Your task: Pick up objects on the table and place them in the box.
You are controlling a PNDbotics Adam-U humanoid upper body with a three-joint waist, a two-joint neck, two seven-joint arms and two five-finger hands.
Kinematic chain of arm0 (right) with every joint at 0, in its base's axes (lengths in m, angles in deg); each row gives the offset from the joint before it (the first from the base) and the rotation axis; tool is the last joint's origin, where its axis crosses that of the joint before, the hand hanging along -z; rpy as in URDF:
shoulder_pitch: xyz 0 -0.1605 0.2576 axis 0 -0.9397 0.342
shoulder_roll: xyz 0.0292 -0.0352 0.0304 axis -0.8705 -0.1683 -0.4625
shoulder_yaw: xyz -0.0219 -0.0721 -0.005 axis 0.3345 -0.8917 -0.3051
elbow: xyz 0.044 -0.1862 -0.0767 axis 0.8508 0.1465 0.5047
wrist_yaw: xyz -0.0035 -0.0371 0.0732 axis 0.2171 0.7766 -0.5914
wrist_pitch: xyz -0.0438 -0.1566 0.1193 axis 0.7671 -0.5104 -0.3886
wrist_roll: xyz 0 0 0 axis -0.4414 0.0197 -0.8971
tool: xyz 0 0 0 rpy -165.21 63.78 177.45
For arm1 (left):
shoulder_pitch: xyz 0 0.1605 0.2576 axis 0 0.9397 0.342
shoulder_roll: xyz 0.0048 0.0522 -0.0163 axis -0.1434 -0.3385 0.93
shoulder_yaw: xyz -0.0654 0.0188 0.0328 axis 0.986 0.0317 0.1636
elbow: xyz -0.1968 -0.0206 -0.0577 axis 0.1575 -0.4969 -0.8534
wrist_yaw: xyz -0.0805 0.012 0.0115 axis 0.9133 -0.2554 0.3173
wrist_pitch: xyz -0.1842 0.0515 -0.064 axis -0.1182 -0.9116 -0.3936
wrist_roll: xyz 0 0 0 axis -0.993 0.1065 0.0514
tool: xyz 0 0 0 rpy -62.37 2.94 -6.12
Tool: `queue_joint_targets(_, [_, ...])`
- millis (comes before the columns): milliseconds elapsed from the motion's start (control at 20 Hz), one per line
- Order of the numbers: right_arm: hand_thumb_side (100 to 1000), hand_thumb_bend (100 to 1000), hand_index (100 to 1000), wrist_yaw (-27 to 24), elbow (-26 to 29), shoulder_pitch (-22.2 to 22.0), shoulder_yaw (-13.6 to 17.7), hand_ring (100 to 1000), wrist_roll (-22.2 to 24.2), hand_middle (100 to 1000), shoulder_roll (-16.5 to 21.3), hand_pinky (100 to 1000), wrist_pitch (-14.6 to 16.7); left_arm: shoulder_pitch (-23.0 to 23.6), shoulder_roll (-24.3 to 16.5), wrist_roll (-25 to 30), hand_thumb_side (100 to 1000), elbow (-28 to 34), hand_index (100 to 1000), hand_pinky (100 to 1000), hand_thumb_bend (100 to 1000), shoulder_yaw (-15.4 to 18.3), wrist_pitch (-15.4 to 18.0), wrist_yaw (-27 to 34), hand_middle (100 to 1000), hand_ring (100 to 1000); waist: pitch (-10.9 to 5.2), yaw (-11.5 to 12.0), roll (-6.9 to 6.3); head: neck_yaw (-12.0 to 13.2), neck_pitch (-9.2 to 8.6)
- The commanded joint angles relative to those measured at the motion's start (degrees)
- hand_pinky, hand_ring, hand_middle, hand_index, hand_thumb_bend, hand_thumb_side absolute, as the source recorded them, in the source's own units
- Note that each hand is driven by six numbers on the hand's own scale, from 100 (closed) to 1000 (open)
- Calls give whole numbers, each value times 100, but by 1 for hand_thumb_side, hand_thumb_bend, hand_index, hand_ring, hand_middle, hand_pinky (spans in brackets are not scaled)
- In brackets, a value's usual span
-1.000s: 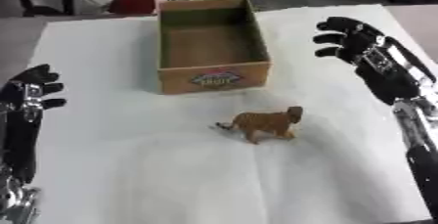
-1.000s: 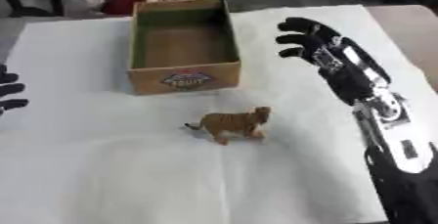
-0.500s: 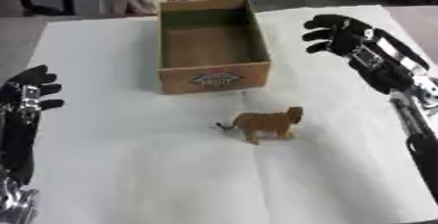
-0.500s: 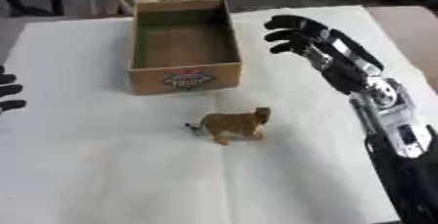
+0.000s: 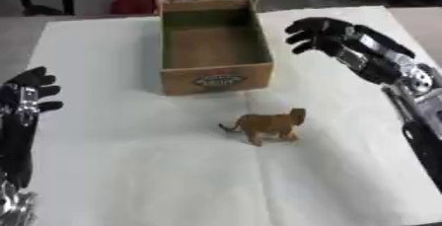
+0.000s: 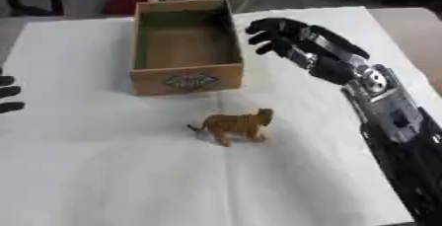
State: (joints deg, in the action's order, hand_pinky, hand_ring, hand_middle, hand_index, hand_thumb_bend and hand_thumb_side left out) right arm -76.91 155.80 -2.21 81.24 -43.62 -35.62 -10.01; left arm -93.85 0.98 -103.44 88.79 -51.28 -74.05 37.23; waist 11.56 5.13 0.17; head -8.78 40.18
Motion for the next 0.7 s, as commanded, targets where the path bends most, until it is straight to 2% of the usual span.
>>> queue_joint_targets(50, [822, 100, 933, 170, -35, 168, -119, 869, 145, 869, 197, 810, 84, -28, -82, 17, 814, 91, 804, 670, 100, -12, 5, -9, 683, 732, -103, 12, 11, -26, -61])
queue_joint_targets(400, [846, 100, 938, 770, -226, 378, -429, 872, 452, 873, 208, 818, 337, -22, -86, 27, 815, 85, 804, 671, 100, -20, 3, -11, 683, 732, -110, 28, 21, -36, -63])
queue_joint_targets(700, [834, 100, 942, 1527, -336, 469, -576, 884, 609, 881, 209, 837, 670, -18, -88, 33, 816, 81, 804, 671, 100, -24, 0, -12, 683, 732, -111, 34, 22, -38, -66])
